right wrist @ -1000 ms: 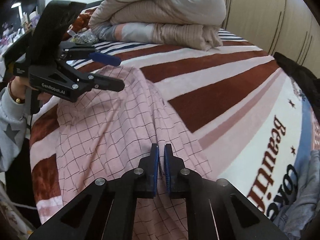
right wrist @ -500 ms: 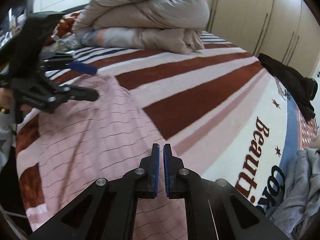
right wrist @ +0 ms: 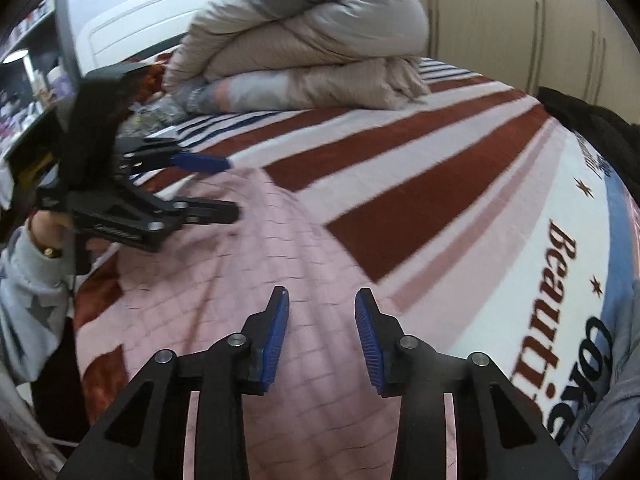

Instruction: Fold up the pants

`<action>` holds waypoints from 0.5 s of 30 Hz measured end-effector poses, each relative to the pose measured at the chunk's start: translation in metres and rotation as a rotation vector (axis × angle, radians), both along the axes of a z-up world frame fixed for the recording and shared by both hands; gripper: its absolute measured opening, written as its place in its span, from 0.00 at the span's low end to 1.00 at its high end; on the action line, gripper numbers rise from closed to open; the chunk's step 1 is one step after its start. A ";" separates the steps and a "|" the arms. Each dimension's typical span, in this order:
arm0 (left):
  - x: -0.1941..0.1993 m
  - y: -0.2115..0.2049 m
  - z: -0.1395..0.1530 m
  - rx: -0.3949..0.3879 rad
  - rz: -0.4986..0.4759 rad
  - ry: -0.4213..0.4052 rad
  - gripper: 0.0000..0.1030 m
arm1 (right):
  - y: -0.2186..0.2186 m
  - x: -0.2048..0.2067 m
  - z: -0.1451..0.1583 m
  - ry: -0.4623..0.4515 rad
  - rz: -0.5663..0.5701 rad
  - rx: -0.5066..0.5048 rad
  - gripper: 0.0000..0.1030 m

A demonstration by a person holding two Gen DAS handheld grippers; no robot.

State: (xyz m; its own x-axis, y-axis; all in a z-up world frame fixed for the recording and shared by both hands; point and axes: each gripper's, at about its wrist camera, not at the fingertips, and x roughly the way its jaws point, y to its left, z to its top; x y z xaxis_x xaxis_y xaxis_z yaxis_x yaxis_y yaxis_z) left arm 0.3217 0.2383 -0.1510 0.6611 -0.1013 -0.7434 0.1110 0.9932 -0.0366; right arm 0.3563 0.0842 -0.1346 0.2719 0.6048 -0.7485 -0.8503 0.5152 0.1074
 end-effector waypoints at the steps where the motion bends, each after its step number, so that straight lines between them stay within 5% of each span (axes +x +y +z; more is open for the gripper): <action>1: 0.000 0.000 0.000 0.000 0.000 0.000 0.67 | 0.004 -0.002 -0.002 -0.011 0.006 -0.019 0.30; 5: -0.003 0.000 0.001 0.008 -0.003 -0.003 0.67 | 0.020 -0.002 -0.033 -0.098 -0.045 -0.220 0.35; 9: -0.008 0.005 -0.001 0.033 0.024 -0.002 0.67 | 0.011 0.014 -0.048 -0.097 -0.110 -0.215 0.66; 11: -0.015 0.009 -0.001 0.056 0.056 -0.005 0.67 | 0.005 0.025 -0.053 -0.050 -0.139 -0.190 0.69; 15: -0.037 0.019 0.002 0.032 0.104 -0.010 0.74 | 0.001 0.023 -0.048 -0.121 -0.171 -0.193 0.68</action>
